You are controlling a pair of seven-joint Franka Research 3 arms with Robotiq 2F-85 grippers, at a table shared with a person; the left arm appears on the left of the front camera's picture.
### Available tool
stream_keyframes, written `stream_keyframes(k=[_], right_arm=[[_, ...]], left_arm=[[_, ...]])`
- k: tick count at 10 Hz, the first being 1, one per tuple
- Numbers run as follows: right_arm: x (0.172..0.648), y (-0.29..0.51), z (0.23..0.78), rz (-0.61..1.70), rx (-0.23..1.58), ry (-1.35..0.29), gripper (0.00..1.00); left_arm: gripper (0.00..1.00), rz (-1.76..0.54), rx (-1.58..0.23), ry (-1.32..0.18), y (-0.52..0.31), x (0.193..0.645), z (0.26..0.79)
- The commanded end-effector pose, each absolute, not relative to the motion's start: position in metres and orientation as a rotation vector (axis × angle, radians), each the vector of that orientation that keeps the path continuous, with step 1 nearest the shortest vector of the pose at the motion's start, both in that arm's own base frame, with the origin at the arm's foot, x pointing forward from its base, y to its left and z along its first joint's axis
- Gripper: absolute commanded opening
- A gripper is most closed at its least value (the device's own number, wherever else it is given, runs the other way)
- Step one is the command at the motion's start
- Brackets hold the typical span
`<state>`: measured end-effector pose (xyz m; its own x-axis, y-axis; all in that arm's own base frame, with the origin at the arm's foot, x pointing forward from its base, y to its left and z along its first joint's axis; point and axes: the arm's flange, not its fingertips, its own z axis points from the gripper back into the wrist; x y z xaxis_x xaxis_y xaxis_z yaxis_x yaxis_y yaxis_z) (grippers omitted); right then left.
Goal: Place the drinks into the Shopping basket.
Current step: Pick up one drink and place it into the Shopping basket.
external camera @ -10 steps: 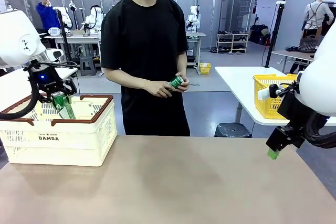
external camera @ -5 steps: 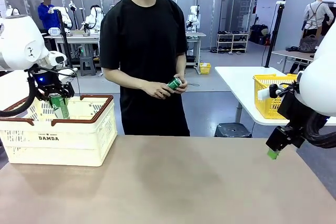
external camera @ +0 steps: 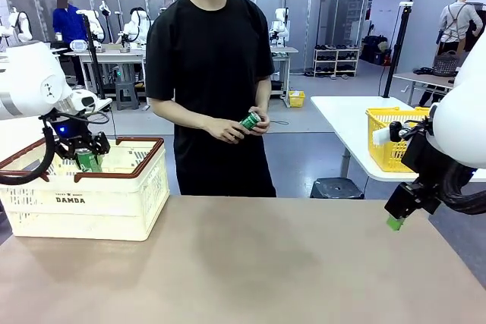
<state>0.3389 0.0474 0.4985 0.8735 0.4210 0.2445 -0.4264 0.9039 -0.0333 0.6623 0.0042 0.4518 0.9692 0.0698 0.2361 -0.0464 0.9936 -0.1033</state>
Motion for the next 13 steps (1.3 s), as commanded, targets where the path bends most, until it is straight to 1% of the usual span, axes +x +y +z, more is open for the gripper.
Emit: stream_keyframes(k=[1,3,7,13], right_arm=[[0.337,0.047,0.497,0.446,0.028,-0.248,1.00],[0.337,0.047,0.497,0.446,0.028,-0.248,1.00],[0.337,0.047,0.497,0.446,0.028,-0.248,1.00],[0.337,0.047,0.497,0.446,0.028,-0.248,1.00]], left_arm=[[0.61,0.027,-0.134,-0.199,0.011,0.656,0.444],[0.61,0.010,-0.149,-0.185,0.008,0.652,0.433],[0.61,0.002,-0.186,-0.148,0.014,0.659,0.401],[0.61,-0.050,-0.158,-0.091,0.008,0.658,0.382]])
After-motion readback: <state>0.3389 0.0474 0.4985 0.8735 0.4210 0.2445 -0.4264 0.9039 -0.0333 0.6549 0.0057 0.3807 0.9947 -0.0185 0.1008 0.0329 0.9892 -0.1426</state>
